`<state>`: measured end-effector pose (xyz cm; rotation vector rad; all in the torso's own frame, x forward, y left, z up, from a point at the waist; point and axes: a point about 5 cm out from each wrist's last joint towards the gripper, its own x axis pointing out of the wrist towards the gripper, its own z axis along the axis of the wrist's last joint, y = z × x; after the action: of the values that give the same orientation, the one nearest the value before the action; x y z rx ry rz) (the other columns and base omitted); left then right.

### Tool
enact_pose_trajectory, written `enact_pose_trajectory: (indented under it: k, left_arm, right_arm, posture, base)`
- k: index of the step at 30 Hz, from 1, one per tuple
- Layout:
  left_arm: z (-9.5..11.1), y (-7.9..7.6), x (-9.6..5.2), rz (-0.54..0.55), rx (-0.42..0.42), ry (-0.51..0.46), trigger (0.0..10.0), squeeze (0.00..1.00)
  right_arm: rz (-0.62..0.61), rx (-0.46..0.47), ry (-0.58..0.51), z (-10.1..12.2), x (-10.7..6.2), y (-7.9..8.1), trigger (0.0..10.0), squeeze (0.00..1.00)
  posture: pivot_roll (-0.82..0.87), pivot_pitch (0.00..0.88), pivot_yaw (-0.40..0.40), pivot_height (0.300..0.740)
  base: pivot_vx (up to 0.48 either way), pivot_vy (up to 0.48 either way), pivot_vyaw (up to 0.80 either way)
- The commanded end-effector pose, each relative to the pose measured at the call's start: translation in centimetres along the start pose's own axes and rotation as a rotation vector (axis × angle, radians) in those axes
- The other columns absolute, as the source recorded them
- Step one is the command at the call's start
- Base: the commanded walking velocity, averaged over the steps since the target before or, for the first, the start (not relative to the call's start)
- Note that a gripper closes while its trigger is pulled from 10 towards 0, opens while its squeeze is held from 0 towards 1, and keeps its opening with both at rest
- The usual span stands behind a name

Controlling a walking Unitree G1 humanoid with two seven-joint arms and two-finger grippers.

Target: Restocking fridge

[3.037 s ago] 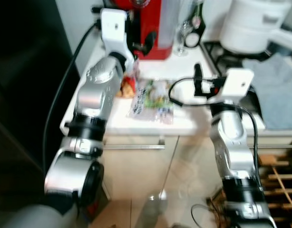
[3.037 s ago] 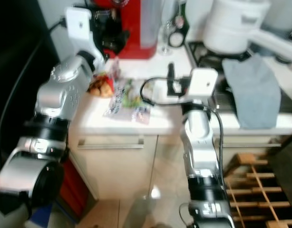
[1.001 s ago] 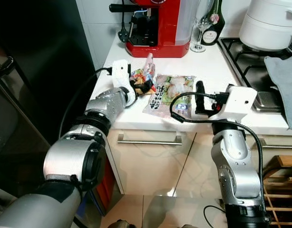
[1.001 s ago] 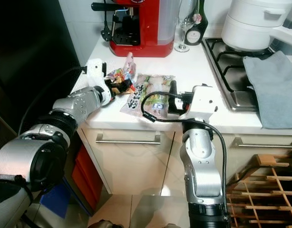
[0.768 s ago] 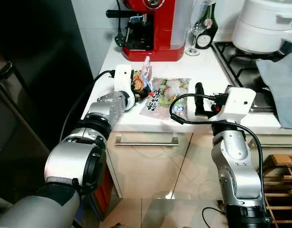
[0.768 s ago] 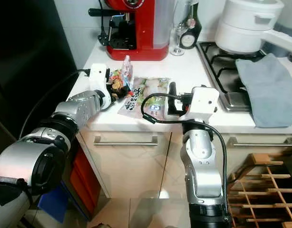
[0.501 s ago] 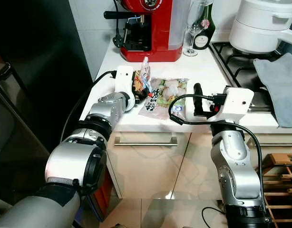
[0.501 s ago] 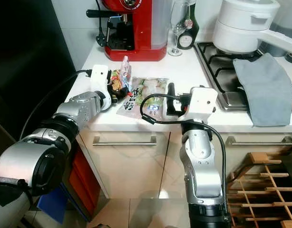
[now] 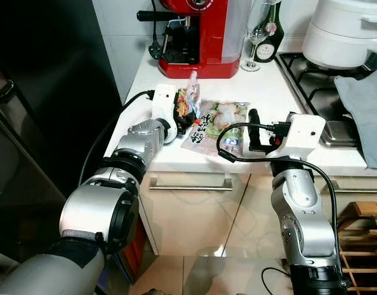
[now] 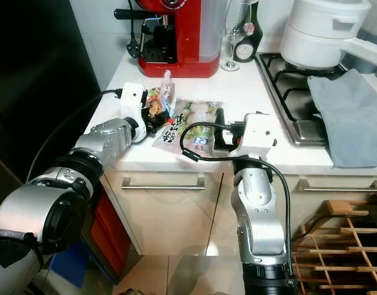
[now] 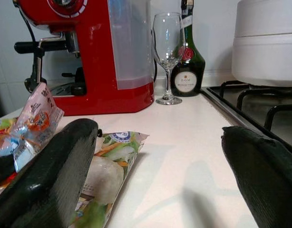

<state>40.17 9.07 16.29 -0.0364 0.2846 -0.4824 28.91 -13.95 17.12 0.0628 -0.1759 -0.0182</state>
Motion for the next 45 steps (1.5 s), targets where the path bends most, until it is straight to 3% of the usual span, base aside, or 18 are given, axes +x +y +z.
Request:
enact_pose_trajectory:
  k: [1,5,12,14,15,16,19,21,24,29,30,31,36,45]
  left_arm:
    - [1.1,0.2,-0.1,-0.035,0.015,-0.034,0.0,0.0]
    - [5.5,1.1,-1.4,-0.067,0.055,-0.257,0.0,0.0]
    - [8.7,1.9,-3.5,-0.052,0.163,-0.445,0.0,0.0]
    - [9.8,1.7,-4.6,-0.046,0.218,-0.544,0.0,0.0]
    - [10.2,0.8,-5.5,-0.064,0.269,-0.616,0.0,0.0]
    - [10.2,0.8,-5.5,-0.064,0.269,-0.616,0.0,0.0]
    - [9.5,-1.2,-6.7,-0.11,0.33,-0.681,0.0,0.0]
    - [8.7,-1.7,-7.3,-0.106,0.315,-0.706,0.0,0.0]
    - [7.7,-1.6,-7.8,-0.056,0.267,-0.725,0.0,0.0]
    - [6.1,-1.4,-8.1,0.03,0.274,-0.698,0.0,0.0]
    - [5.3,-0.5,-8.4,0.146,0.27,-0.675,4.1,0.0]
    - [5.0,0.0,-8.6,0.2,0.272,-0.664,10.0,0.0]
    - [4.6,0.8,-8.7,0.283,0.28,-0.658,10.0,0.0]
    - [4.7,0.6,-8.4,0.306,0.273,-0.654,10.0,0.0]
  right_arm:
    - [-0.006,0.005,0.008,-0.1,0.4,-0.1,10.0,0.0]
    - [0.015,-0.002,0.004,-0.3,0.8,0.2,10.0,0.0]
    - [0.025,-0.006,-0.004,-0.4,1.8,0.2,10.0,0.0]
    - [0.035,-0.008,-0.012,-0.5,2.2,0.3,10.0,0.0]
    - [0.035,-0.01,-0.024,-0.4,2.4,0.4,10.0,0.0]
    - [0.035,-0.01,-0.024,-0.4,2.4,0.4,10.0,0.0]
    - [0.002,-0.019,-0.068,0.3,2.8,0.0,10.0,0.0]
    - [-0.022,-0.034,-0.111,1.0,2.9,-0.4,10.0,0.0]
    - [-0.027,-0.055,-0.15,1.8,3.1,-0.5,10.0,0.0]
    - [-0.032,-0.065,-0.17,2.1,3.3,-0.7,10.0,0.0]
    - [-0.056,-0.08,-0.197,2.6,3.5,-1.1,10.0,0.0]
    - [-0.066,-0.084,-0.211,2.8,3.5,-1.2,10.0,0.0]
    - [-0.088,-0.096,-0.233,3.0,3.4,-1.5,10.0,0.0]
    - [-0.091,-0.149,-0.239,2.2,3.1,-1.2,10.0,0.0]
  posture:
    - [-0.11,0.0,0.053,0.74]
    - [-0.09,0.0,0.045,0.74]
    - [-0.06,0.0,0.031,0.74]
    - [-0.04,0.0,0.03,0.74]
    - [-0.04,0.0,0.033,0.74]
    - [-0.04,0.0,0.033,0.74]
    - [-0.03,0.0,0.033,0.74]
    - [-0.03,0.0,0.029,0.74]
    - [-0.03,0.0,0.024,0.74]
    - [-0.03,0.0,0.018,0.74]
    - [-0.02,0.0,0.017,0.74]
    - [-0.02,0.0,0.017,0.74]
    - [-0.03,0.0,0.022,0.74]
    - [-0.05,0.0,0.03,0.74]
  base:
    - [0.0,0.0,0.0]
    - [0.0,0.0,0.0]
    - [0.0,0.0,0.0]
    - [0.0,0.0,0.0]
    - [0.0,0.0,0.0]
    - [0.0,0.0,0.0]
    - [0.0,0.0,0.0]
    - [0.0,0.0,0.0]
    - [0.0,0.0,0.0]
    - [0.0,0.0,0.0]
    - [0.0,0.0,0.0]
    - [0.0,0.0,0.0]
    - [0.0,0.0,0.0]
    - [0.0,0.0,0.0]
